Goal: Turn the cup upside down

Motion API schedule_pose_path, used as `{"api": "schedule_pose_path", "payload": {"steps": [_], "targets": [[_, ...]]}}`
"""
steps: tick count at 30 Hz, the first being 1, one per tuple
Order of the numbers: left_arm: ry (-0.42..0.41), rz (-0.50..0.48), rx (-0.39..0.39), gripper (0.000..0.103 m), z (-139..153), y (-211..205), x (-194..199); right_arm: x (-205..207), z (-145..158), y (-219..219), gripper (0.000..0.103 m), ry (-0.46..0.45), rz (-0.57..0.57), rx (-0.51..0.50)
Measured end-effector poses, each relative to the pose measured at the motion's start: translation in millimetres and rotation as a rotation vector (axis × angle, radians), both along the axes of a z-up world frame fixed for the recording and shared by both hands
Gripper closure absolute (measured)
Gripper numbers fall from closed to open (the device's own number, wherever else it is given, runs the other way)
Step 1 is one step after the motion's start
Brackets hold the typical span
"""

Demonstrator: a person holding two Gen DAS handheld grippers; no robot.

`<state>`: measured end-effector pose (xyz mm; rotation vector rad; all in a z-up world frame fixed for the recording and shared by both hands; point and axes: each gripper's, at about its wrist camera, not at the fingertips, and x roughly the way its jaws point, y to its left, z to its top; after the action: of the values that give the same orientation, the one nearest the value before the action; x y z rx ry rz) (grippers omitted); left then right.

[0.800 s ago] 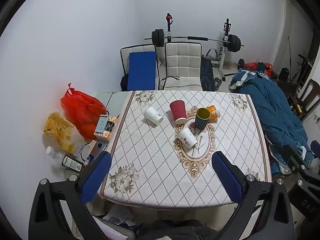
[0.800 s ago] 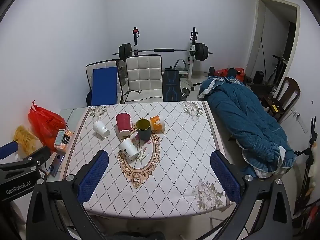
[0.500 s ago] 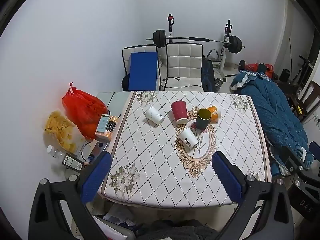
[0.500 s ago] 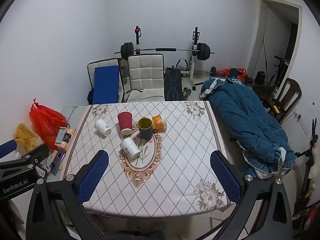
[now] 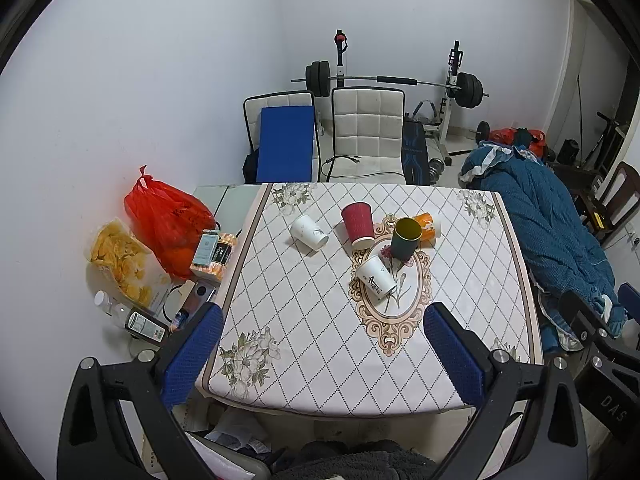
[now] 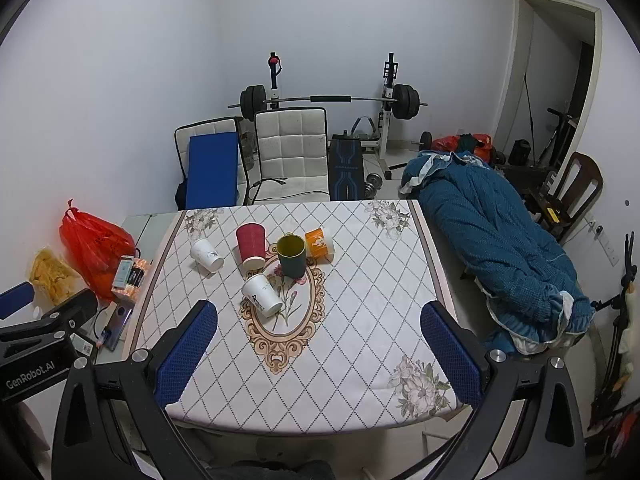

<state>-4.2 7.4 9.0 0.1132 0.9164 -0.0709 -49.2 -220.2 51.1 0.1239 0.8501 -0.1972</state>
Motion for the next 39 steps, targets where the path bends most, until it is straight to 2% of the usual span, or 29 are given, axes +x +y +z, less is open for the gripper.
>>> {"api": "schedule_pose_path", "payload": {"steps": [39], "targets": [[-0.009,-0.005,0.001,0.0,6.5,-6.6,3.0,-0.7,8.6,1.3,0.0,-0.003,0.0,0.012]]}}
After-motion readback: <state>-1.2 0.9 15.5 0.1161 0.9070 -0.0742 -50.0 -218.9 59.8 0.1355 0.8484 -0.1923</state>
